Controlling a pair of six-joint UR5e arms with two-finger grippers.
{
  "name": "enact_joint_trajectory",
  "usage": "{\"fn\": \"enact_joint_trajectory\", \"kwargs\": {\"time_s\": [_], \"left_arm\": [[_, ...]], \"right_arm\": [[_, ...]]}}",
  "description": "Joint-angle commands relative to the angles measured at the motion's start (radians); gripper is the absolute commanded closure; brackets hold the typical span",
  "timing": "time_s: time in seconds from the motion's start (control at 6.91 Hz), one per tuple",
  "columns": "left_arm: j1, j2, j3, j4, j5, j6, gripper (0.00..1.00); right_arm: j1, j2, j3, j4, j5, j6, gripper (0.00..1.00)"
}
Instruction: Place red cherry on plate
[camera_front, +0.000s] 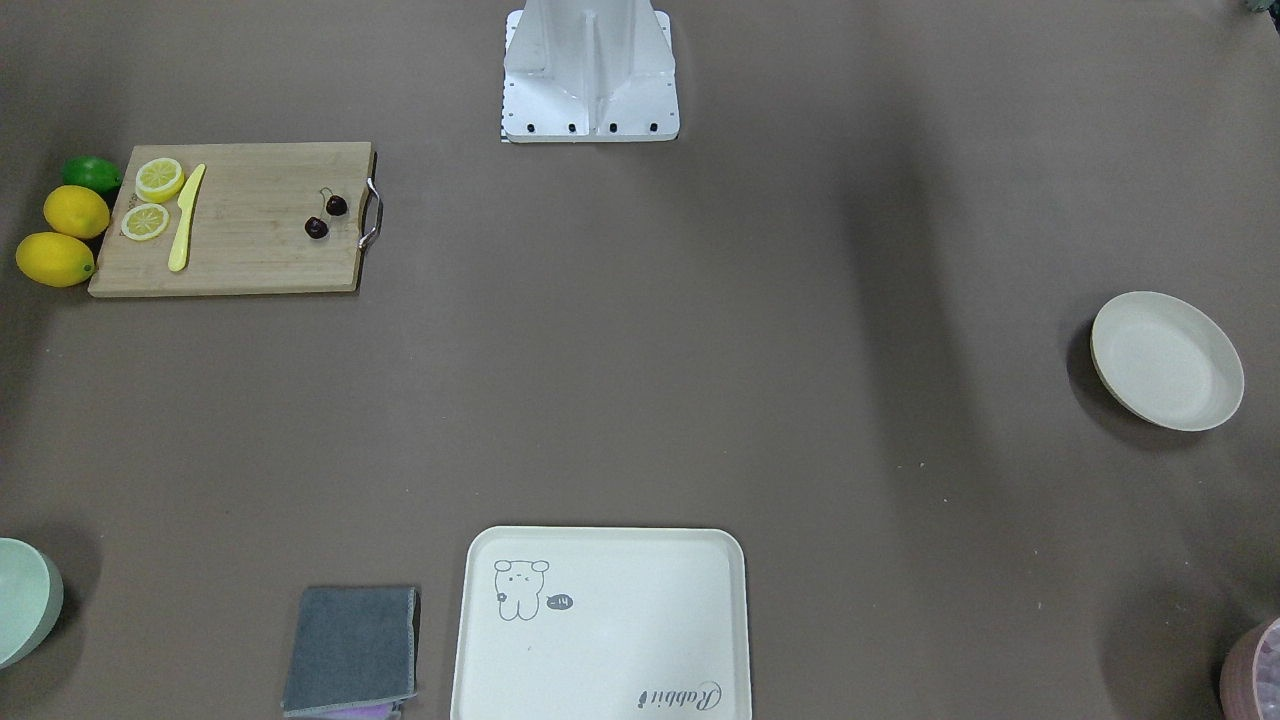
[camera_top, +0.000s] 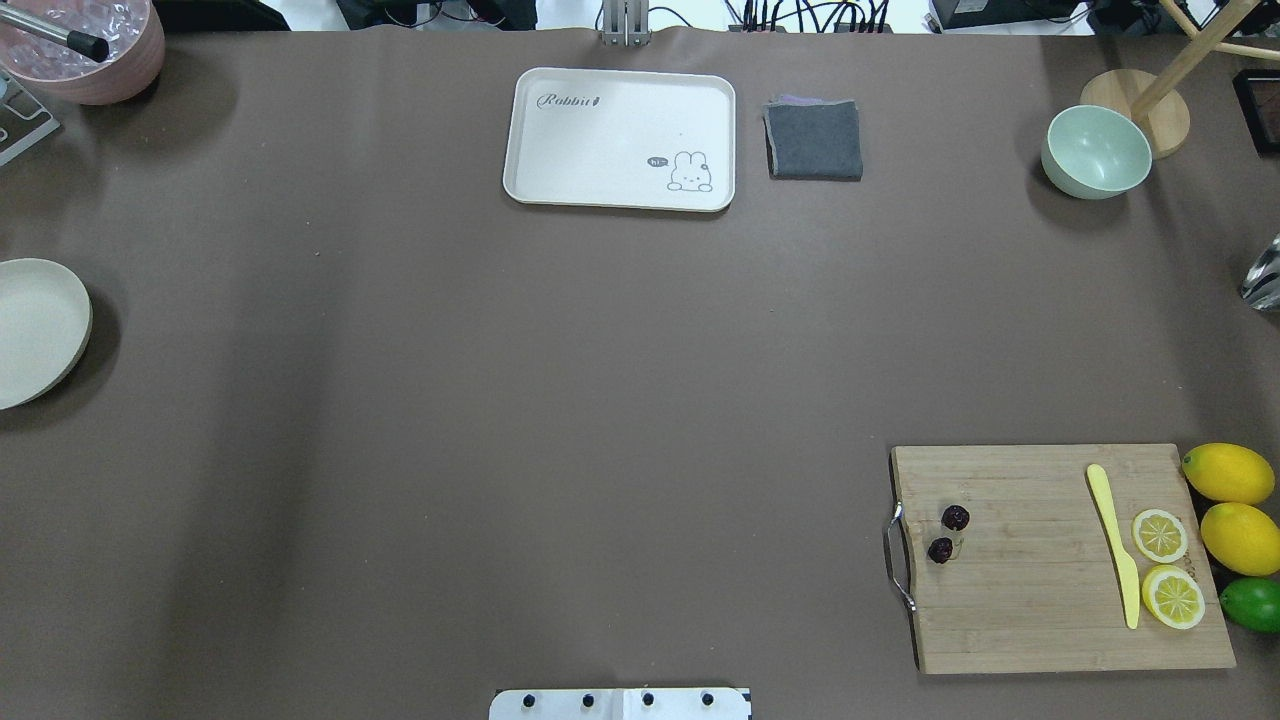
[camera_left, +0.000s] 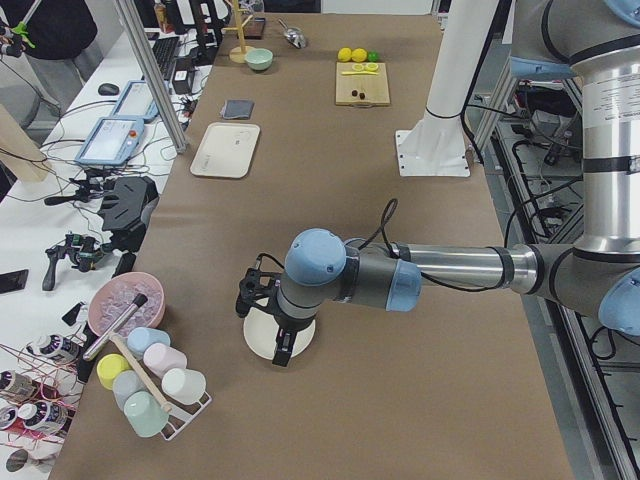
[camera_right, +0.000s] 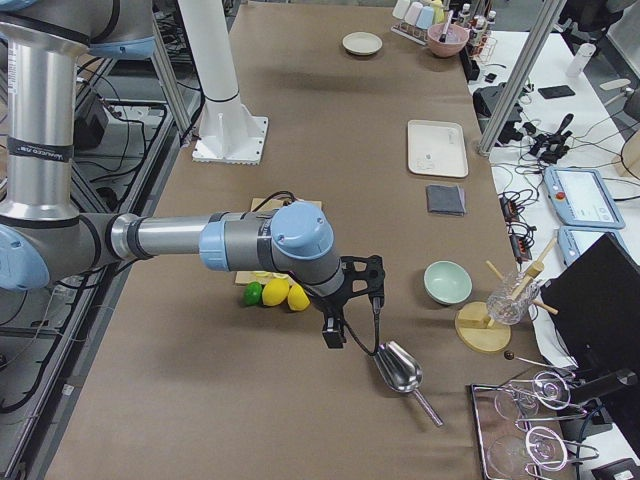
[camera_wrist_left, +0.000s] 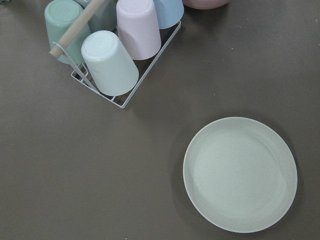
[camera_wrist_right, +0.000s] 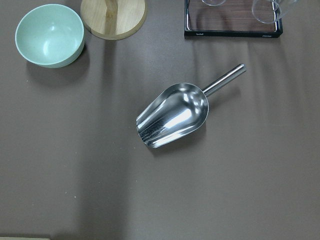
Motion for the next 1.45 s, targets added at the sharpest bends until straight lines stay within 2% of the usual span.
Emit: {"fn": "enact_joint_trajectory", "kwargs": {"time_s": [0.0, 0.29, 0.43, 0.87, 1.01, 1.16, 1.3], "left_arm": [[0.000, 0.012, -0.005, -0.004, 0.000, 0.004, 0.02], [0.004, -0.001, 0.001, -0.001, -0.057, -0.008, 0.02], [0.006, -0.005, 0.042, 0.004, -0.065, -0.004, 0.02], [0.012, -0.024, 0.147, 0.002, -0.192, -0.010, 0.02], [0.086, -0.056, 0.214, -0.004, -0.201, -0.012, 0.02], [0.104, -0.152, 0.386, -0.085, -0.201, -0.012, 0.02], [0.150, -0.198, 0.499, -0.214, -0.201, -0.084, 0.02]], "right_arm": [[0.001, -0.010, 0.002, 0.001, 0.002, 0.000, 0.00], [-0.001, -0.011, 0.002, 0.001, 0.002, -0.002, 0.00], [-0.001, -0.019, 0.002, 0.001, 0.002, -0.002, 0.00], [-0.005, -0.018, -0.005, 0.001, 0.002, -0.002, 0.00], [-0.005, -0.018, -0.004, 0.001, 0.002, -0.002, 0.00], [-0.004, -0.022, -0.001, 0.001, 0.002, -0.006, 0.00], [-0.005, -0.033, 0.002, 0.003, 0.002, -0.015, 0.00]]}}
